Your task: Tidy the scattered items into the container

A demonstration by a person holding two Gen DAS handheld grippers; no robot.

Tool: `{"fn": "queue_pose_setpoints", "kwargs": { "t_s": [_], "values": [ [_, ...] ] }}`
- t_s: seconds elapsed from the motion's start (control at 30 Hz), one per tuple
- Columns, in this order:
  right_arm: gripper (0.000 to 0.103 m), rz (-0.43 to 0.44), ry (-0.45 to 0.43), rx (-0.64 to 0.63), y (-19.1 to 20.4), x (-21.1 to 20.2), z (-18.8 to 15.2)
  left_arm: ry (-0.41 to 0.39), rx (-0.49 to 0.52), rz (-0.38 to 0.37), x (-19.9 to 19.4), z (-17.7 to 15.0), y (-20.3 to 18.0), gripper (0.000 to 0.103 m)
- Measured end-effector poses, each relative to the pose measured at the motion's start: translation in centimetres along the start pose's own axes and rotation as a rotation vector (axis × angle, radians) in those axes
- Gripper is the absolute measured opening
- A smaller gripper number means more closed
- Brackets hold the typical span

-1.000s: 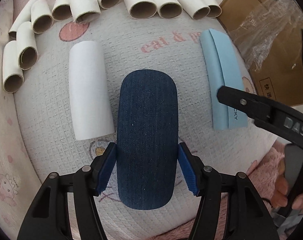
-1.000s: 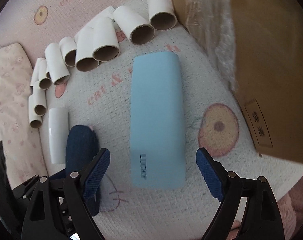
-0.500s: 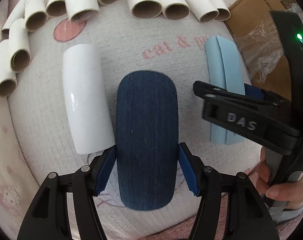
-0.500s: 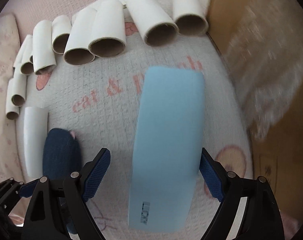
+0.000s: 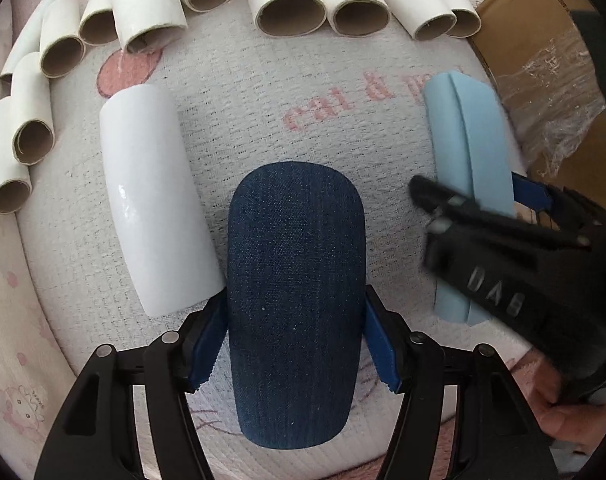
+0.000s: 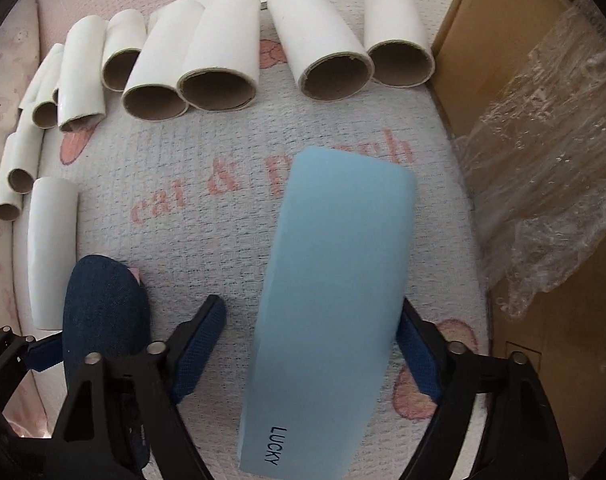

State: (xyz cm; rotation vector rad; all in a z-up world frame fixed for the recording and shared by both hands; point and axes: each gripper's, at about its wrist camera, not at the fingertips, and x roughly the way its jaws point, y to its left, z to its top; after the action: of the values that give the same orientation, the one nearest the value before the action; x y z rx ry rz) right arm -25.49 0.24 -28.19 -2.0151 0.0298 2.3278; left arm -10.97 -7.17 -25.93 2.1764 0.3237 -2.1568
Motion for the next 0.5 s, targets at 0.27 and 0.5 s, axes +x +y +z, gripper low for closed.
{"fn": "queue_pose_setpoints", "kwargs": {
  "t_s": [0.27, 0.5],
  "values": [
    [0.061, 0.074, 0.001, 0.066, -1.5, -0.4, -0.4, -0.039, 0.029, -0.040, -1.8, -1.0, -0.3, 0.067],
    [0.060, 0.276, 0.013, 0.223, -3.1, -1.6, -2.2, -0.119, 0.054, -0.084, -5.4, -2.1, 0.0, 0.067]
  ]
}}
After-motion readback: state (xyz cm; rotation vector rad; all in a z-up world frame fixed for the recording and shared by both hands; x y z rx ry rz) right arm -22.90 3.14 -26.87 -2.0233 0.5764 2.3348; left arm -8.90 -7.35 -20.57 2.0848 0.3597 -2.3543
